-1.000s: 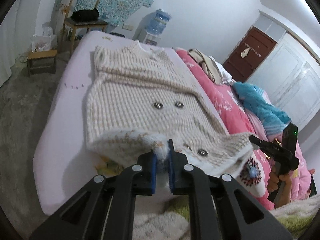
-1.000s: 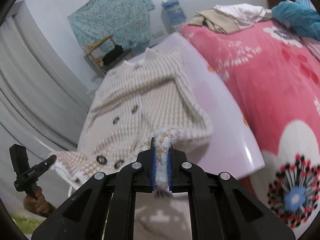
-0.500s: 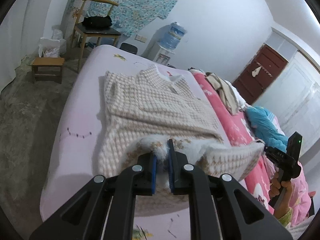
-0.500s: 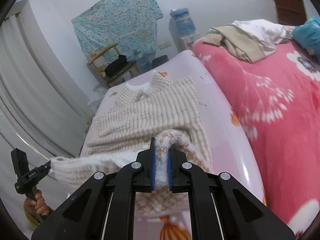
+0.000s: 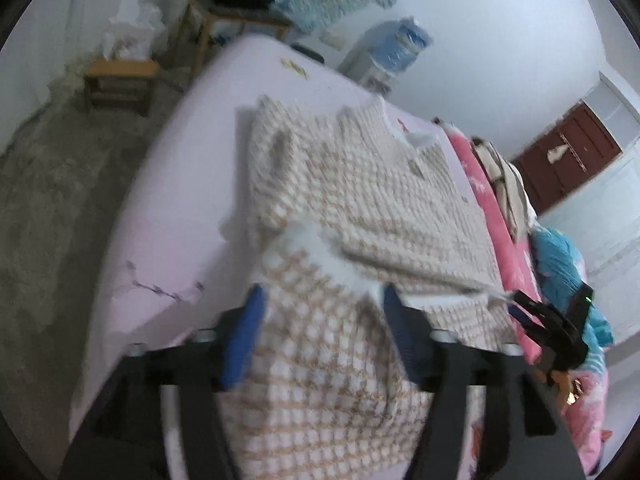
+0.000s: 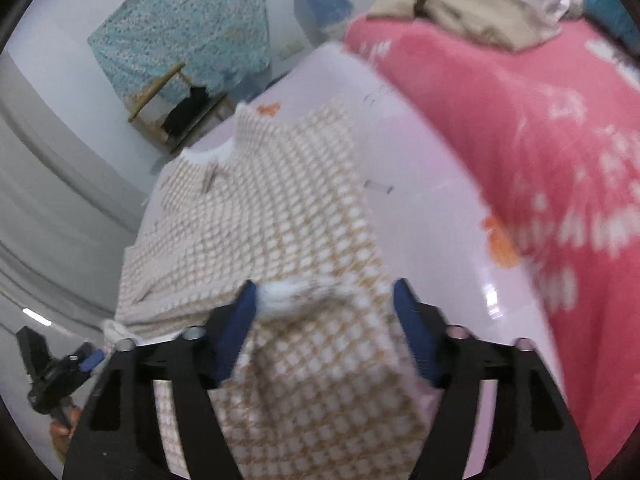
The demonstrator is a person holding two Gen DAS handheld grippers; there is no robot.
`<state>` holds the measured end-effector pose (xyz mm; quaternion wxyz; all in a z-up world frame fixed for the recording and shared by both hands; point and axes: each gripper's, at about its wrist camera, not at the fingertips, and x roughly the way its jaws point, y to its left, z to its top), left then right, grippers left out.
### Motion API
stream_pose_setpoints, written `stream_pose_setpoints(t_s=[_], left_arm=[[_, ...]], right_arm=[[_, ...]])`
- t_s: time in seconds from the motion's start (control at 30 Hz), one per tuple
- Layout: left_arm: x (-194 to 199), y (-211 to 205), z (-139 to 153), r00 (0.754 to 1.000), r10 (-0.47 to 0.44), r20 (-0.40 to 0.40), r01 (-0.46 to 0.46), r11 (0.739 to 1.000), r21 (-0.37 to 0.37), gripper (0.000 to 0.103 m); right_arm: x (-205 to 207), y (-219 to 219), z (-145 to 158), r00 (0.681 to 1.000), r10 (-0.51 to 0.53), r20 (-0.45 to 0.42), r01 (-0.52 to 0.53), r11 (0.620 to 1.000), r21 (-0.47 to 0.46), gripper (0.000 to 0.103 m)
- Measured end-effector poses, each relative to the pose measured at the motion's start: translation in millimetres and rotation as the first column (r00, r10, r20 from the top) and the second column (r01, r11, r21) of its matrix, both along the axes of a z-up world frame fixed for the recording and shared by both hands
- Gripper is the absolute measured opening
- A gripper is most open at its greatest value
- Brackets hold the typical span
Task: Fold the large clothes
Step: 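Lift the hem with both grippers and fold it over toward the collar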
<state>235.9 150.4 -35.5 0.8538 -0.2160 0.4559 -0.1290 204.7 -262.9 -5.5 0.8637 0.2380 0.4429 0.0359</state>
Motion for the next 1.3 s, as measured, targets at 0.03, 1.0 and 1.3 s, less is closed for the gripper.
stream_pose_setpoints(t_s=[0.03, 1.0, 1.3], left_arm=[[-2, 2, 3, 1.0, 0.004, 0.011, -0.004, 1.0, -0.002, 0.066], [-102, 22, -75, 0.976, 0.085, -0.202, -0.174, 0.86, -0.48, 0.06], [-105, -15, -31, 0.99, 0.136, -0.021, -0.138, 0.989, -0.06, 0.01]], right_arm=[[-2, -2, 2, 1.0, -0.003, 0.003, 0.003, 1.0, -0.008, 0.069], [-116, -31, -42, 0.987, -0.14, -0.085, 0.158, 0.951, 0.267, 0.05], [-107, -9, -9, 0.985, -0.166, 0.056, 0.161, 0.984, 0.08, 0.011]])
